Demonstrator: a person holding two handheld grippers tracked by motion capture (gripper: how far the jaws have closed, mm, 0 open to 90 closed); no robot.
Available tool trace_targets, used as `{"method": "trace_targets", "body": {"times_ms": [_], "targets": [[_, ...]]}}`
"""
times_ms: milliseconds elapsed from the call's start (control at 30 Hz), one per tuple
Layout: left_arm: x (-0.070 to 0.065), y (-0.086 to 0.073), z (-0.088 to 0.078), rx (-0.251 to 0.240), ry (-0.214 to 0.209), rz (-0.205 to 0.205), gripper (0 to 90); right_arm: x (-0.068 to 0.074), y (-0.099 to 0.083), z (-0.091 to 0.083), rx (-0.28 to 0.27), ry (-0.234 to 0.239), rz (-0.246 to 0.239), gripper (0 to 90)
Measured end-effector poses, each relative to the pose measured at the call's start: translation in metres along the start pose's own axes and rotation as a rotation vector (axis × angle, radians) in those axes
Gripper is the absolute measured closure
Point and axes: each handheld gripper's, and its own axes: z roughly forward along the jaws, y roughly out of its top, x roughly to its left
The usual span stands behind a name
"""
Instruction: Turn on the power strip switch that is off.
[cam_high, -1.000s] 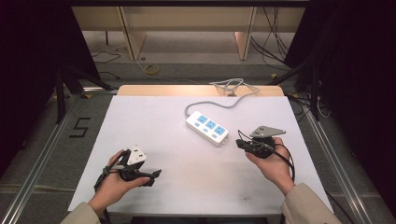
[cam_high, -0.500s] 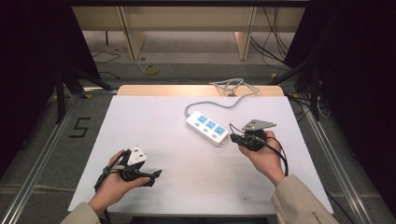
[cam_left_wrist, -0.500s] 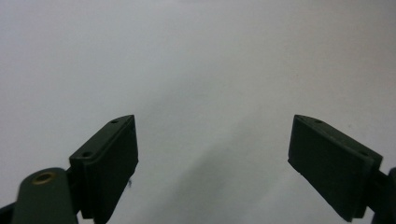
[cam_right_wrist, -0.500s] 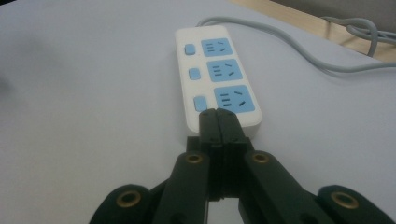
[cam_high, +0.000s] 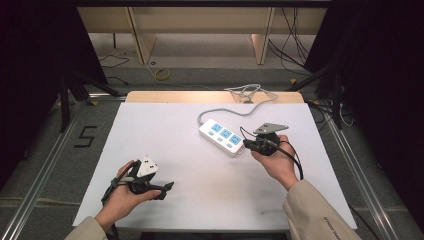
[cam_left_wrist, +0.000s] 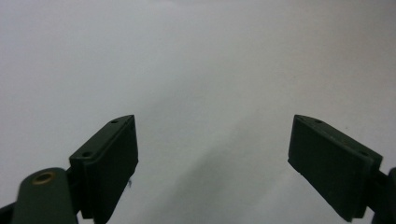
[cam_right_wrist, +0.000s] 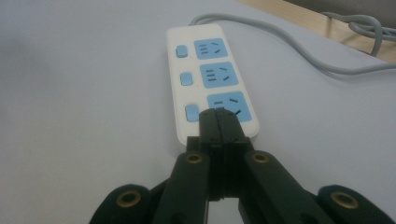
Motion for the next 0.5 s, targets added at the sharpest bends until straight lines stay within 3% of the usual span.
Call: {"method": "trace_targets", "body": {"times_ms": [500], "targets": [[-0.002, 0.0, 0.0, 0.0, -0.008, 0.012, 15.7, 0.0, 0.016, 0.015, 0.019, -0.006, -0.018, 90.0]]}}
